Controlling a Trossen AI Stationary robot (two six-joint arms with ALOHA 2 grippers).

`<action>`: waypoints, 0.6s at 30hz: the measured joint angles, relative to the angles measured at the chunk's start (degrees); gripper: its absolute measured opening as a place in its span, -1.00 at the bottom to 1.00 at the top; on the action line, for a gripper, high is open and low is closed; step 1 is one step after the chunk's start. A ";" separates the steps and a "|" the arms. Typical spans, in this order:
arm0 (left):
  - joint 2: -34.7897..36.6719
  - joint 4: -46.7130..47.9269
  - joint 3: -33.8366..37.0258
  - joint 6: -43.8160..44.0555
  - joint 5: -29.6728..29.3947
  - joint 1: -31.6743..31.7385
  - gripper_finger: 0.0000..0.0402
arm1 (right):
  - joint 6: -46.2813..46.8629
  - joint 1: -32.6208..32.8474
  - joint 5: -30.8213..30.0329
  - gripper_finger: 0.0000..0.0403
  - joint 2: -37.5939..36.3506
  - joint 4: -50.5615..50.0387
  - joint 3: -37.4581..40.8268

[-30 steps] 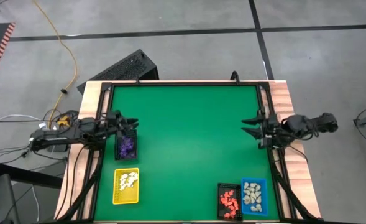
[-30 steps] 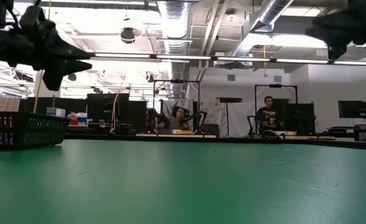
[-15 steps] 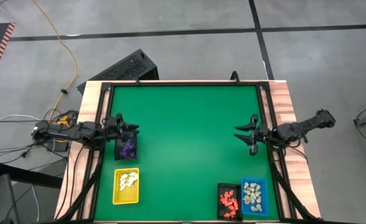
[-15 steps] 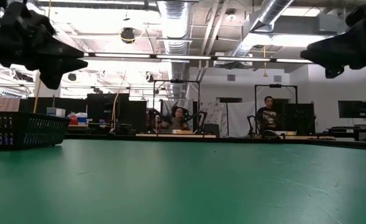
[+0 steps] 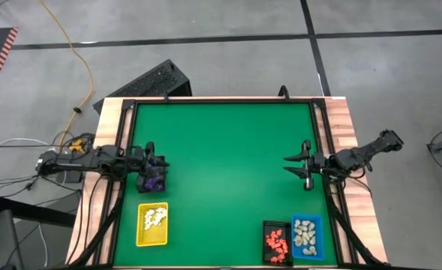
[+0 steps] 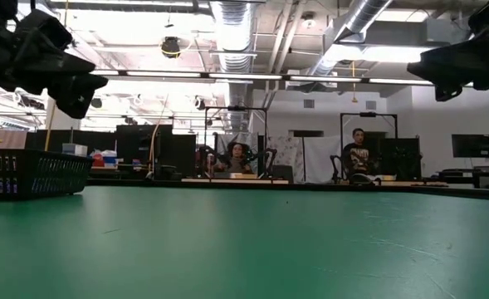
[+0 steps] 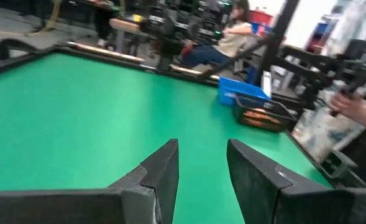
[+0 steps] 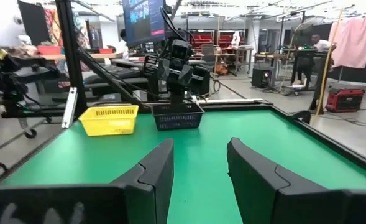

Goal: Sort Halloween decoration
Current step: Return to Home Position

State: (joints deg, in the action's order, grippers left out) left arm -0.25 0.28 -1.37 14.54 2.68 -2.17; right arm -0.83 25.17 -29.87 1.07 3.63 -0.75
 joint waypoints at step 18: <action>0.00 0.28 0.00 0.27 -2.26 4.08 -0.37 | 0.86 -8.98 0.00 -0.19 4.68 -0.15 0.09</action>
State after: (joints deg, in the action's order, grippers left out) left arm -0.25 0.56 -1.37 14.81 0.43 1.91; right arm 0.03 16.19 -29.87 5.76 3.49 -0.67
